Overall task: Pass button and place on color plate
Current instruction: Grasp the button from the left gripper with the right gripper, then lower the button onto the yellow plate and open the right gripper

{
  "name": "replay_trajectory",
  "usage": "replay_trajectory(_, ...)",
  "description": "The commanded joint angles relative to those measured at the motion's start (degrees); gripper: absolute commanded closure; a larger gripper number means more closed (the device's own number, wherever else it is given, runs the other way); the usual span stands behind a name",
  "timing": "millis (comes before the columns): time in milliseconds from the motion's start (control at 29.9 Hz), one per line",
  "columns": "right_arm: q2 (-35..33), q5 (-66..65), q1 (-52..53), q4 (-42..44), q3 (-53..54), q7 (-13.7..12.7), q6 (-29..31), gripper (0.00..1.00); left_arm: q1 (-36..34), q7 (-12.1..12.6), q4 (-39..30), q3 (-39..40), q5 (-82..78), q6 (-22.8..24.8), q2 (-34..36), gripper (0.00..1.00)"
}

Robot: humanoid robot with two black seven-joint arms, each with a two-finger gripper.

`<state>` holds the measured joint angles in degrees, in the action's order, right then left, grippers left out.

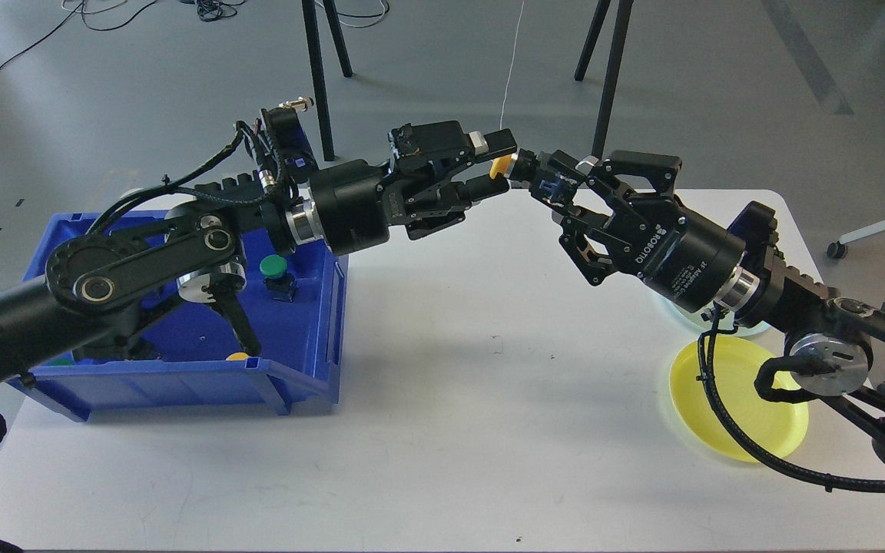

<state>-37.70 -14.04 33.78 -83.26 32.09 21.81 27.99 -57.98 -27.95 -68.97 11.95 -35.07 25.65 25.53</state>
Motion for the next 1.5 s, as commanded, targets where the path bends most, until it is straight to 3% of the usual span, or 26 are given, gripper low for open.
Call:
replay_trajectory(0, -0.80, 0.24, -6.51, -0.07, 5.33, 0.16, 0.01, 0.99, 0.06, -0.05, -0.02, 0.00, 0.01, 0.19, 0.13, 0.15)
replay_trajectory(167, 1.74, 6.19, -24.43, 0.11, 20.88, 3.24, -1.44, 0.99, 0.06, -0.05, -0.02, 0.00, 0.01, 0.10, 0.13, 0.14)
replay_trajectory(267, 6.48, 16.64, -34.98, 0.29, 27.75, 3.15, -3.55, 0.99, 0.06, -0.05, -0.02, 0.00, 0.01, 0.10, 0.05, 0.14)
replay_trajectory(468, 8.86, 27.21, -44.58, 0.11, 28.12, 2.63, -18.21, 0.99, -0.03, -0.05, 0.07, 0.00, 0.01, 0.01, -0.13, 0.14)
replay_trajectory(701, 13.70, 28.01, -48.55, -0.06, 26.71, 1.66, -23.50, 0.99, -0.03, -0.05, -0.02, 0.00, 0.09, -0.25, -0.31, 0.14)
replay_trajectory(868, 15.10, 28.28, -49.69, -0.06, 26.88, 1.75, -24.65, 0.77, -0.47, -0.05, -1.59, -0.70, -0.26, -0.78, 1.44, 0.14)
replay_trajectory(1035, 16.25, 28.36, -50.04, 0.02, 27.50, 1.92, -24.56, 0.54, -4.76, -0.05, -6.00, -1.31, -0.26, -0.52, 14.70, 0.12)
replay_trajectory(1136, 16.34, 28.36, -50.04, -0.24, 27.94, 2.10, -24.39, 0.27, -8.54, -0.05, -4.16, -6.92, -2.62, -0.34, 22.52, 0.08)
replay_trajectory(1169, 16.25, 28.36, -50.04, -0.24, 28.11, 2.10, -24.21, 0.09, -10.12, -0.05, -3.28, -9.55, -5.33, -0.34, 25.16, 0.08)
replay_trajectory(1203, 16.25, 28.36, -50.04, -0.33, 28.38, 2.10, -24.04, 0.01, -11.36, -0.05, -2.75, -11.75, -9.36, -0.34, 27.01, 0.08)
replay_trajectory(1470, 14.76, 27.92, -47.42, -7.43, 33.73, 1.75, -23.68, 0.01, -9.88, -0.05, -2.22, -17.66, -38.11, -0.52, 34.14, 0.08)
